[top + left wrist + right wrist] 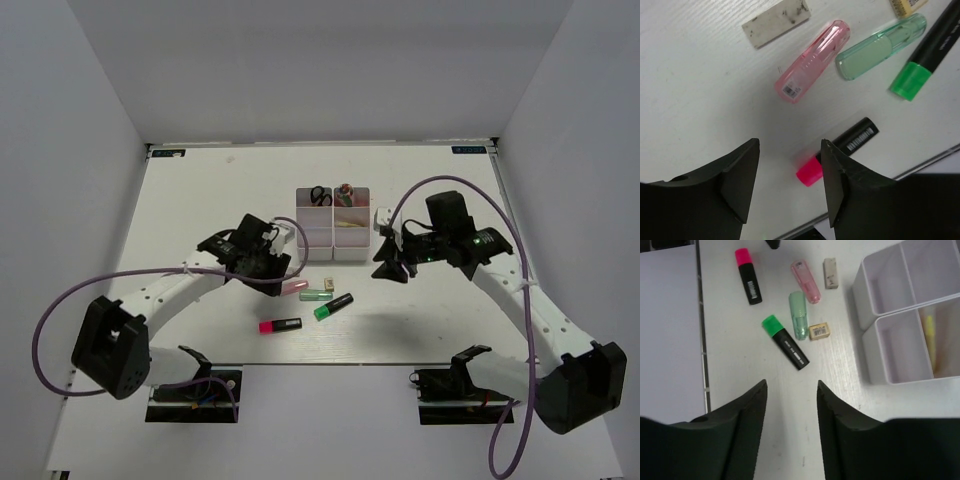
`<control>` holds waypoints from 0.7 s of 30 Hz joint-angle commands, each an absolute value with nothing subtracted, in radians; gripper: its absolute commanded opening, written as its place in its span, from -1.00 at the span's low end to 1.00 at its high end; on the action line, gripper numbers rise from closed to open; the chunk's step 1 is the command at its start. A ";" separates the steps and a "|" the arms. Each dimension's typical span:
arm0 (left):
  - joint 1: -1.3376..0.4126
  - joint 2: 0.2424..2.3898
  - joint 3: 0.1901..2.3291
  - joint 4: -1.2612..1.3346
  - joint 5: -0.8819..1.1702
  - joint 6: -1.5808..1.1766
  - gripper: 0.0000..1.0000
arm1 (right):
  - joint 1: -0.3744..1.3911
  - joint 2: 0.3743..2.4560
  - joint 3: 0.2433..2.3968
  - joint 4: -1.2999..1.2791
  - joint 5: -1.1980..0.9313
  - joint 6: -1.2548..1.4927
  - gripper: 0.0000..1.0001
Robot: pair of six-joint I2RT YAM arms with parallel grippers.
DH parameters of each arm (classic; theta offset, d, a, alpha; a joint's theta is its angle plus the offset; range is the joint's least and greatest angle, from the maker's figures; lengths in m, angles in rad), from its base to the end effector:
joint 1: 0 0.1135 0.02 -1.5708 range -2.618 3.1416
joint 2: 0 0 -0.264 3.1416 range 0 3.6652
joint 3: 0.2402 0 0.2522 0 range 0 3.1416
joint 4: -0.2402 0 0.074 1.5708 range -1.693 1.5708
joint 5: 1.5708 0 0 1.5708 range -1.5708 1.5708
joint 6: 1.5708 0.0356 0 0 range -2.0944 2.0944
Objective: Sort the stationery into containers
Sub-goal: Pick up the stationery from the center of the board.
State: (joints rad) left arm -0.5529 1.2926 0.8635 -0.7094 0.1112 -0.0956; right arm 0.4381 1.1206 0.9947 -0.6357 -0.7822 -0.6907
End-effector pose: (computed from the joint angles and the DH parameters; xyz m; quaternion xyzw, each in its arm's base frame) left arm 0.2031 -0.1299 0.2207 0.2327 0.9471 -0.1197 0.1857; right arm 0.1954 0.1192 0.3115 -0.5814 0.6378 0.3018 0.4052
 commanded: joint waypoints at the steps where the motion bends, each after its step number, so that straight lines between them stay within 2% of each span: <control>1: -0.590 1.353 0.900 -0.640 0.066 0.075 0.24 | 0.425 1.088 0.971 -0.644 -0.824 -0.668 -0.01; 5: -0.607 1.456 0.952 -0.623 0.089 0.170 0.21 | 0.420 1.071 0.936 -0.643 -0.885 -0.653 0.08; 9: -0.621 1.575 1.045 -0.658 0.101 0.213 0.30 | 0.410 1.065 0.919 -0.640 -0.891 -0.647 0.08; 21: -0.635 1.658 1.032 -0.629 0.117 0.216 0.25 | 0.365 1.048 0.908 -0.620 -0.897 -0.629 0.08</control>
